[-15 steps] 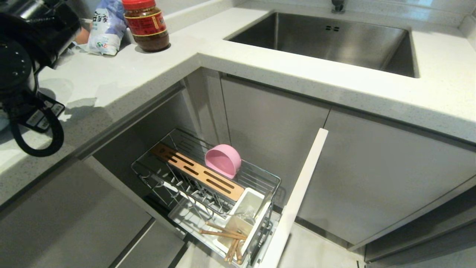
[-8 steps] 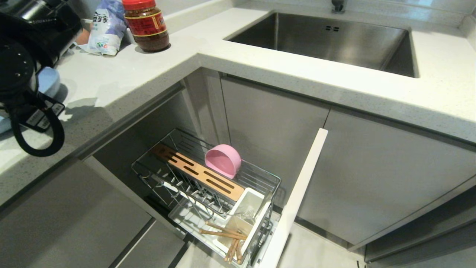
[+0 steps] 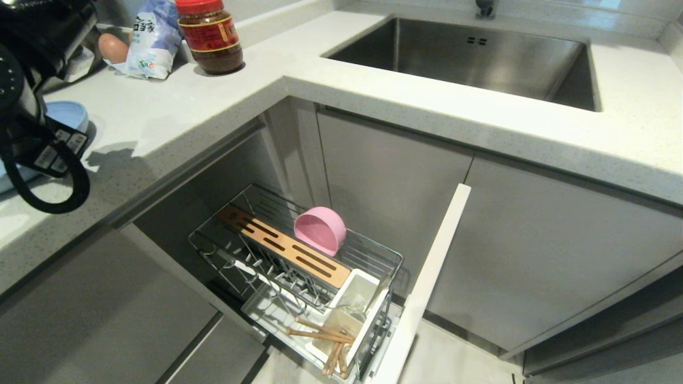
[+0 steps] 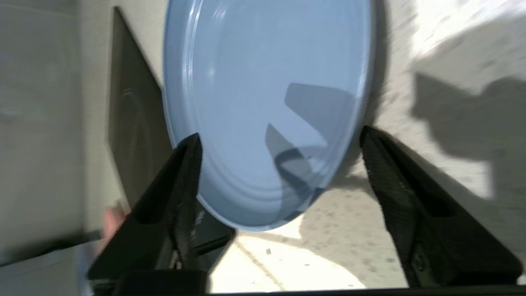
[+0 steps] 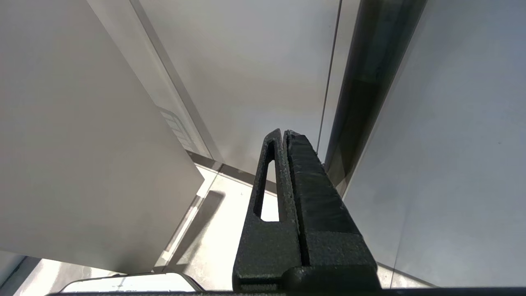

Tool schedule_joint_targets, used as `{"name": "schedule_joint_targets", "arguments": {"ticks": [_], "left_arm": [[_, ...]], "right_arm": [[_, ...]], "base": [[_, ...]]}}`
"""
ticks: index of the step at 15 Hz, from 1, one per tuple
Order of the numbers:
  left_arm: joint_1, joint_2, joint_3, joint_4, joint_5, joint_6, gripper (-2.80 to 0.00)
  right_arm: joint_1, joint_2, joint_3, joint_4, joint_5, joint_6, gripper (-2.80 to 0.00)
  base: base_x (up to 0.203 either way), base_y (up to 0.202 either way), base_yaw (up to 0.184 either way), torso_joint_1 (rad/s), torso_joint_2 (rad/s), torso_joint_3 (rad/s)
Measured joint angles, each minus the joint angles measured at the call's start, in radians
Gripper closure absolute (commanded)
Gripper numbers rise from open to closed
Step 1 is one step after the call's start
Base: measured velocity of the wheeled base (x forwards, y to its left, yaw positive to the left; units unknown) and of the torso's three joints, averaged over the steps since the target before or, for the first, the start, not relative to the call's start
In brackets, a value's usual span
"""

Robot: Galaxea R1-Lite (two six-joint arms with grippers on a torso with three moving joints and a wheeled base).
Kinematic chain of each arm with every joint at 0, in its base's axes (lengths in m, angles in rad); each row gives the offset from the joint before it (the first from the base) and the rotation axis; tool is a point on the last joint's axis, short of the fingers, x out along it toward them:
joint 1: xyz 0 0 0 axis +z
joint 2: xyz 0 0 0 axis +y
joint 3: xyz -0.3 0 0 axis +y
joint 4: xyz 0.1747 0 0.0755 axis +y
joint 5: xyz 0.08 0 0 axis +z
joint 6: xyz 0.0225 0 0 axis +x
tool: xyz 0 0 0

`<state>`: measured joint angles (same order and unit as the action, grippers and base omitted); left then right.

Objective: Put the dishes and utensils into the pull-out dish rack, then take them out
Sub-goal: Take the bowl out of the cupboard

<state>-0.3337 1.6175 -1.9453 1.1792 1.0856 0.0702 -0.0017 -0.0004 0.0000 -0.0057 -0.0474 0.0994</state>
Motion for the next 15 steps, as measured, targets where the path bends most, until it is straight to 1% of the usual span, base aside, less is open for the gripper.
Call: {"name": "schedule_joint_targets", "arguments": {"ticks": [2, 7, 8, 11, 13, 14, 15], "left_arm": [[-0.016, -0.031, 0.0, -0.04, -0.007, 0.002, -2.8], [-0.081, -0.144, -0.001, -0.068, -0.006, 0.001, -2.8], [-0.096, -0.172, -0.001, -0.088, -0.006, 0.001, 0.0], [-0.152, -0.26, 0.0, -0.189, -0.006, 0.003, 0.0], [-0.167, -0.31, 0.016, -0.282, -0.022, -0.006, 0.0], [-0.173, -0.332, 0.035, -0.344, -0.044, -0.024, 0.0], [-0.179, -0.354, 0.062, -0.412, -0.08, -0.061, 0.0]], "right_arm": [[0.0, 0.0, 0.0, 0.0, 0.0, 0.0, 0.0], [0.0, 0.0, 0.0, 0.0, 0.0, 0.0, 0.0], [0.0, 0.0, 0.0, 0.0, 0.0, 0.0, 0.0], [0.0, 0.0, 0.0, 0.0, 0.0, 0.0, 0.0], [0.0, 0.0, 0.0, 0.0, 0.0, 0.0, 0.0], [0.0, 0.0, 0.0, 0.0, 0.0, 0.0, 0.0], [0.0, 0.0, 0.0, 0.0, 0.0, 0.0, 0.0]], "base": [[0.0, 0.0, 0.0, 0.0, 0.0, 0.0], [0.0, 0.0, 0.0, 0.0, 0.0, 0.0], [0.0, 0.0, 0.0, 0.0, 0.0, 0.0], [0.0, 0.0, 0.0, 0.0, 0.0, 0.0], [0.0, 0.0, 0.0, 0.0, 0.0, 0.0], [0.0, 0.0, 0.0, 0.0, 0.0, 0.0], [0.0, 0.0, 0.0, 0.0, 0.0, 0.0]]}}
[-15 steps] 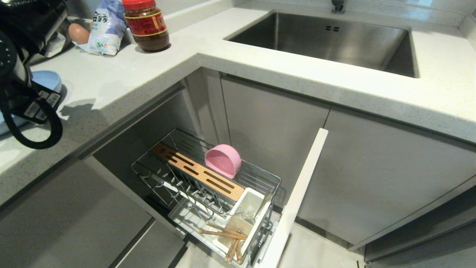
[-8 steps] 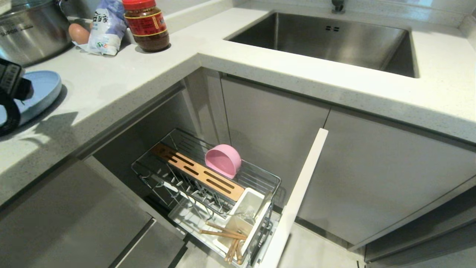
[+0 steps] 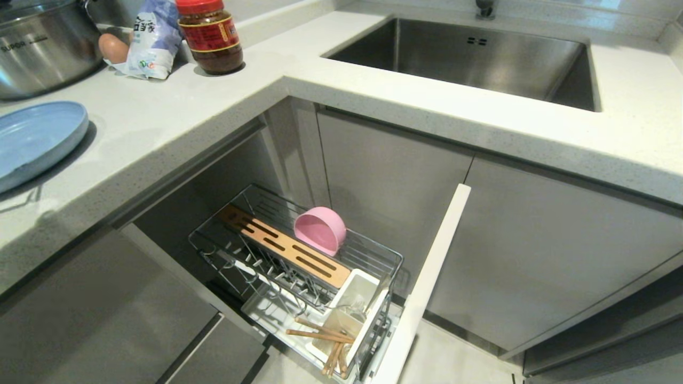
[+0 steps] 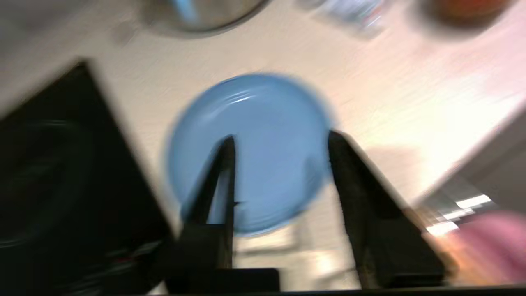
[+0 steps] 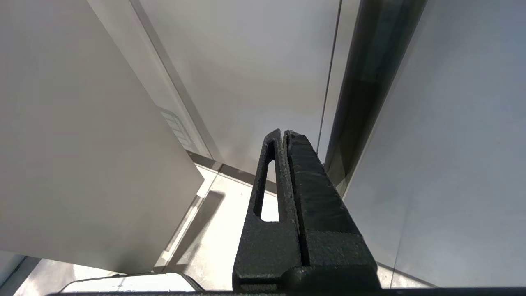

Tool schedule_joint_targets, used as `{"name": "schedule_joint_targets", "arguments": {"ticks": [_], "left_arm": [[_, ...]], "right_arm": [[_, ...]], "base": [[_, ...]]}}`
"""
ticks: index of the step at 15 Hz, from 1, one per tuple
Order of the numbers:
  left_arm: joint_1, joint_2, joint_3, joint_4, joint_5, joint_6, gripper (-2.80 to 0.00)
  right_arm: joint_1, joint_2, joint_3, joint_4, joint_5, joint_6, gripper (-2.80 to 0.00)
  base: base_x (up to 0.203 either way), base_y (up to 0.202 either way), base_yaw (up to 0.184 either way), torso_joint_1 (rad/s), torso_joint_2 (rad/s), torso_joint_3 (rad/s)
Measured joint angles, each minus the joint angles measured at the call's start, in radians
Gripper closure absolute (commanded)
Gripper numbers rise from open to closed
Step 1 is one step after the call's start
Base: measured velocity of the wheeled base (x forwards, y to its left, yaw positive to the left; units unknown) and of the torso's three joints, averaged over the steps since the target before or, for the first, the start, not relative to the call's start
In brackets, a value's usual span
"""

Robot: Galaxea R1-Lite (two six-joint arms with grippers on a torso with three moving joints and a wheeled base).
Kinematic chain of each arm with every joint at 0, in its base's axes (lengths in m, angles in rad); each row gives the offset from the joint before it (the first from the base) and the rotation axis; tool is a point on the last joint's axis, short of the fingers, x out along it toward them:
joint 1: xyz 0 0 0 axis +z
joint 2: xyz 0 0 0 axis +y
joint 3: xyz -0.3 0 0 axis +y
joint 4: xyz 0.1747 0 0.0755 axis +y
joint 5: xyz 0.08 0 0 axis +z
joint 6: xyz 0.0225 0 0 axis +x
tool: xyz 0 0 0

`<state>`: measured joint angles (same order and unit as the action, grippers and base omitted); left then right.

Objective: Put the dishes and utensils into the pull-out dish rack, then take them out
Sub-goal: Take the bowl out of the cupboard

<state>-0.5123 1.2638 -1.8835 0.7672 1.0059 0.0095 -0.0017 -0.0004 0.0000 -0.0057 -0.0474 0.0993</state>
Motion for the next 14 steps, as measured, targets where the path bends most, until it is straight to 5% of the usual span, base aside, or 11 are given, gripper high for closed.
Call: {"name": "schedule_joint_targets", "arguments": {"ticks": [3, 8, 10, 14], "left_arm": [[-0.009, -0.052, 0.098, -0.135, -0.162, -0.181, 0.0], [-0.038, -0.087, 0.194, -0.245, -0.571, -0.474, 0.0], [-0.086, -0.059, 0.205, -0.248, -0.637, -0.572, 0.0], [-0.177, 0.04, 0.22, -0.246, -0.64, -0.692, 0.0]], "right_arm": [[0.0, 0.0, 0.0, 0.0, 0.0, 0.0, 0.0], [0.0, 0.0, 0.0, 0.0, 0.0, 0.0, 0.0], [0.0, 0.0, 0.0, 0.0, 0.0, 0.0, 0.0], [0.0, 0.0, 0.0, 0.0, 0.0, 0.0, 0.0]], "base": [[0.0, 0.0, 0.0, 0.0, 0.0, 0.0], [0.0, 0.0, 0.0, 0.0, 0.0, 0.0], [0.0, 0.0, 0.0, 0.0, 0.0, 0.0], [0.0, 0.0, 0.0, 0.0, 0.0, 0.0]]}}
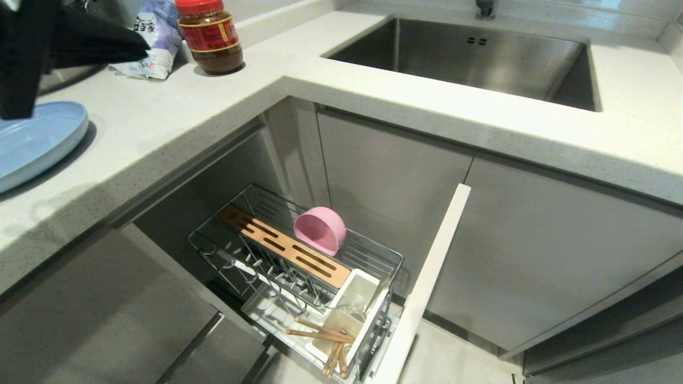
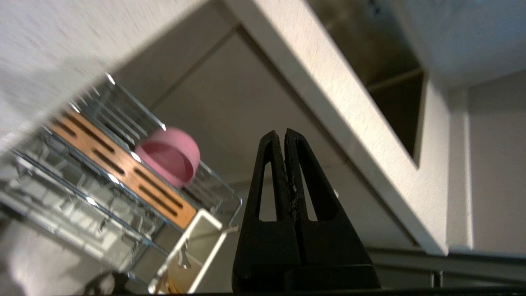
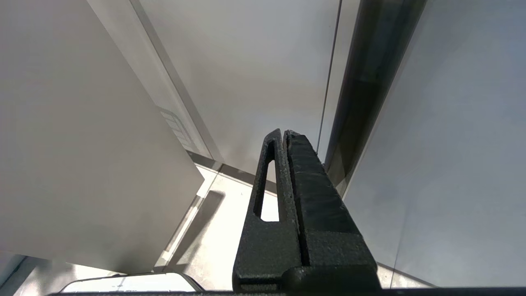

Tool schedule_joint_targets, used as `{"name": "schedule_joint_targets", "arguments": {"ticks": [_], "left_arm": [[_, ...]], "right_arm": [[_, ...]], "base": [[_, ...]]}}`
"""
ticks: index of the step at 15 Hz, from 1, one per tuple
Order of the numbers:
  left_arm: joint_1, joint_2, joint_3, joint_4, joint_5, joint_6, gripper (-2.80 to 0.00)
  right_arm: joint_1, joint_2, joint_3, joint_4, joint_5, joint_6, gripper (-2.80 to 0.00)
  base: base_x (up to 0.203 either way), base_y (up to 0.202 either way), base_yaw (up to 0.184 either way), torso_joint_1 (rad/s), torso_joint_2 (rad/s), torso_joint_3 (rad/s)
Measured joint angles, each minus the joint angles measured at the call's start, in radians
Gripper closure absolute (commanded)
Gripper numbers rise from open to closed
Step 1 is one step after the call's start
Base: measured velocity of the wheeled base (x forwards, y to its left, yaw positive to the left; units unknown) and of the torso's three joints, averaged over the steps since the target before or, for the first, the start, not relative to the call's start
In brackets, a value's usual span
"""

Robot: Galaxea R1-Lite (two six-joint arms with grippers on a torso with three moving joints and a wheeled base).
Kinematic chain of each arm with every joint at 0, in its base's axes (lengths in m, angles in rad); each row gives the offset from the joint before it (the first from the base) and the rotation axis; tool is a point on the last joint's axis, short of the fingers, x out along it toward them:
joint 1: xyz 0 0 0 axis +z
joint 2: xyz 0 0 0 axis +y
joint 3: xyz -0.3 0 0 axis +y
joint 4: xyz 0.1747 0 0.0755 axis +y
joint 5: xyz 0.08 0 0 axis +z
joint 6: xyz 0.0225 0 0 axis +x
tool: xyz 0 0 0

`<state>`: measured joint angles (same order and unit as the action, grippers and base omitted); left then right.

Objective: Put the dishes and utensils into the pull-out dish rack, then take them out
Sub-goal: Take the bowl out of the cupboard

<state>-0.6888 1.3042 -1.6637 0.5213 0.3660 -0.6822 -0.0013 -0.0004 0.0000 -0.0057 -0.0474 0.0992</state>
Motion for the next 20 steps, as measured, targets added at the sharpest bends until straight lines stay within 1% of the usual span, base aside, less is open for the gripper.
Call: {"name": "schedule_joint_targets", "arguments": {"ticks": [4, 8, 9, 11, 14, 17, 20], "left_arm": [[-0.03, 0.121, 0.04, -0.003, -0.003, -0.08, 0.0], [-0.039, 0.248, 0.066, -0.009, -0.002, -0.13, 0.0], [-0.039, 0.279, 0.076, -0.026, -0.002, -0.135, 0.0], [-0.035, 0.341, 0.11, -0.096, -0.002, -0.138, 0.0], [0.003, 0.426, 0.153, -0.207, -0.002, -0.137, 0.0], [0.029, 0.507, 0.177, -0.26, -0.001, -0.137, 0.0], [0.05, 0.578, 0.182, -0.275, -0.002, -0.135, 0.0]], "right_arm": [[0.0, 0.0, 0.0, 0.0, 0.0, 0.0, 0.0], [0.0, 0.0, 0.0, 0.0, 0.0, 0.0, 0.0], [0.0, 0.0, 0.0, 0.0, 0.0, 0.0, 0.0], [0.0, 0.0, 0.0, 0.0, 0.0, 0.0, 0.0], [0.0, 0.0, 0.0, 0.0, 0.0, 0.0, 0.0], [0.0, 0.0, 0.0, 0.0, 0.0, 0.0, 0.0], [0.0, 0.0, 0.0, 0.0, 0.0, 0.0, 0.0]], "base": [[0.0, 0.0, 0.0, 0.0, 0.0, 0.0], [0.0, 0.0, 0.0, 0.0, 0.0, 0.0], [0.0, 0.0, 0.0, 0.0, 0.0, 0.0], [0.0, 0.0, 0.0, 0.0, 0.0, 0.0], [0.0, 0.0, 0.0, 0.0, 0.0, 0.0], [0.0, 0.0, 0.0, 0.0, 0.0, 0.0], [0.0, 0.0, 0.0, 0.0, 0.0, 0.0]]}}
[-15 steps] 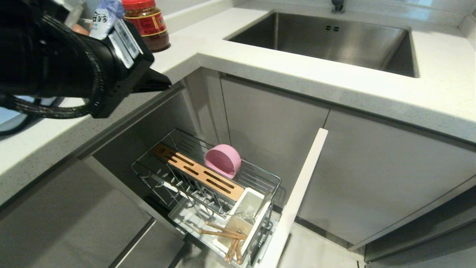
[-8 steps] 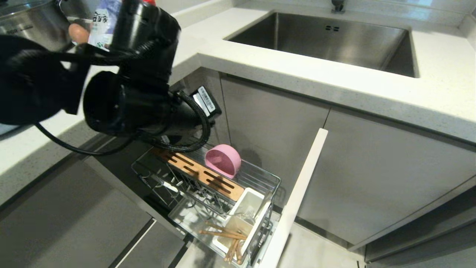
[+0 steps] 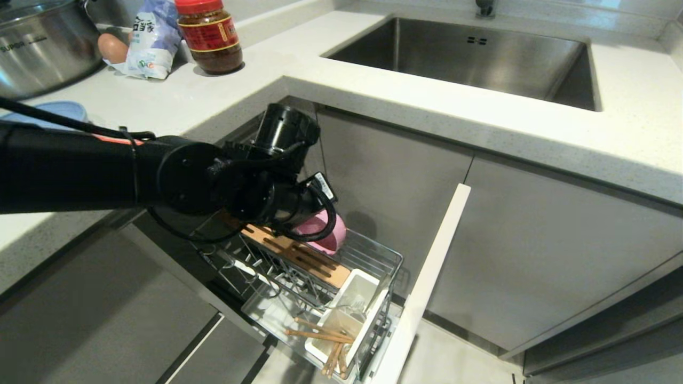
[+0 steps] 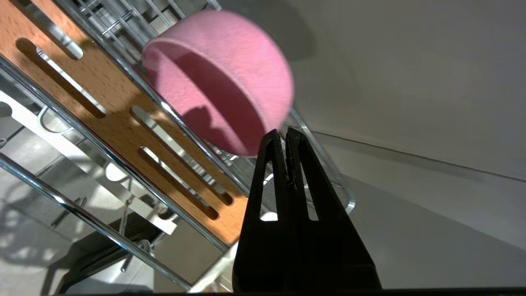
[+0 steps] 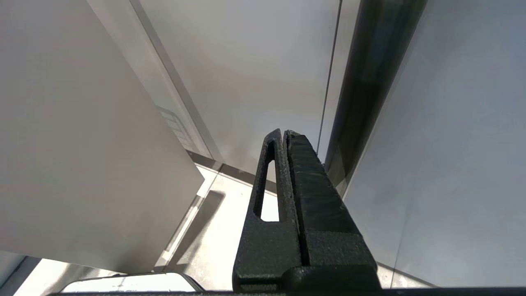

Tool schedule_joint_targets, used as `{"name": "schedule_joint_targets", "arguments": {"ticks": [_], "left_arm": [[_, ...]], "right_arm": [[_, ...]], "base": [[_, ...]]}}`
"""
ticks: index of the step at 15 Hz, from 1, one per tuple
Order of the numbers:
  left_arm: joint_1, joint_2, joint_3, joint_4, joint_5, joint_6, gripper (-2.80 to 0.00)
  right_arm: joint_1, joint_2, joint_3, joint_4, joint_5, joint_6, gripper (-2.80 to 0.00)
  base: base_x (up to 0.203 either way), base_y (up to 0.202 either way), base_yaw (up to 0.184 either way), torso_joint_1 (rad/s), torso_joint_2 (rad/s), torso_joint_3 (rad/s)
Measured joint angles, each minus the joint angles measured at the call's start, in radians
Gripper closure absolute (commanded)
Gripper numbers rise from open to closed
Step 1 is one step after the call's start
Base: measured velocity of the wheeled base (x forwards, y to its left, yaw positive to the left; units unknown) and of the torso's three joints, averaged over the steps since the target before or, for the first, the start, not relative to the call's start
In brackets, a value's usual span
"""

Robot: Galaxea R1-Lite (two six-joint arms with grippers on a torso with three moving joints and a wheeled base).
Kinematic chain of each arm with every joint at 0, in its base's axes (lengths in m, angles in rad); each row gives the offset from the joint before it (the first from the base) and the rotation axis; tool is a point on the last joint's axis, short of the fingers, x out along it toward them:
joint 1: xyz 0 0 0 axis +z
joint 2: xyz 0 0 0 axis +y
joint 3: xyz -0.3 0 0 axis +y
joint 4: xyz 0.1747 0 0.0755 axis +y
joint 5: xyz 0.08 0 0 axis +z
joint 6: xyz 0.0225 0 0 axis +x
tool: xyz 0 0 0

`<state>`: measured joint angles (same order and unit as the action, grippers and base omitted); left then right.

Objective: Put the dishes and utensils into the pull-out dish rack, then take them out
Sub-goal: Take the bowl out of the cupboard

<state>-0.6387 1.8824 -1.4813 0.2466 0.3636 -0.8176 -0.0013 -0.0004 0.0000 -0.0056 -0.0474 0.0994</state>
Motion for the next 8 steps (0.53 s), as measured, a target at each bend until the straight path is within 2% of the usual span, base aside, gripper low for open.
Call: {"name": "schedule_joint_targets", "arguments": {"ticks": [3, 4, 8], "left_arm": [[0.011, 0.038, 0.004, -0.006, -0.001, 0.006, 0.0], [0.013, 0.045, 0.006, -0.006, -0.001, 0.007, -2.8], [0.013, 0.063, 0.009, -0.028, -0.001, 0.005, -2.8]], "right_arm": [[0.0, 0.0, 0.0, 0.0, 0.0, 0.0, 0.0], [0.0, 0.0, 0.0, 0.0, 0.0, 0.0, 0.0], [0.0, 0.0, 0.0, 0.0, 0.0, 0.0, 0.0]], "base": [[0.0, 0.0, 0.0, 0.0, 0.0, 0.0], [0.0, 0.0, 0.0, 0.0, 0.0, 0.0], [0.0, 0.0, 0.0, 0.0, 0.0, 0.0]]}}
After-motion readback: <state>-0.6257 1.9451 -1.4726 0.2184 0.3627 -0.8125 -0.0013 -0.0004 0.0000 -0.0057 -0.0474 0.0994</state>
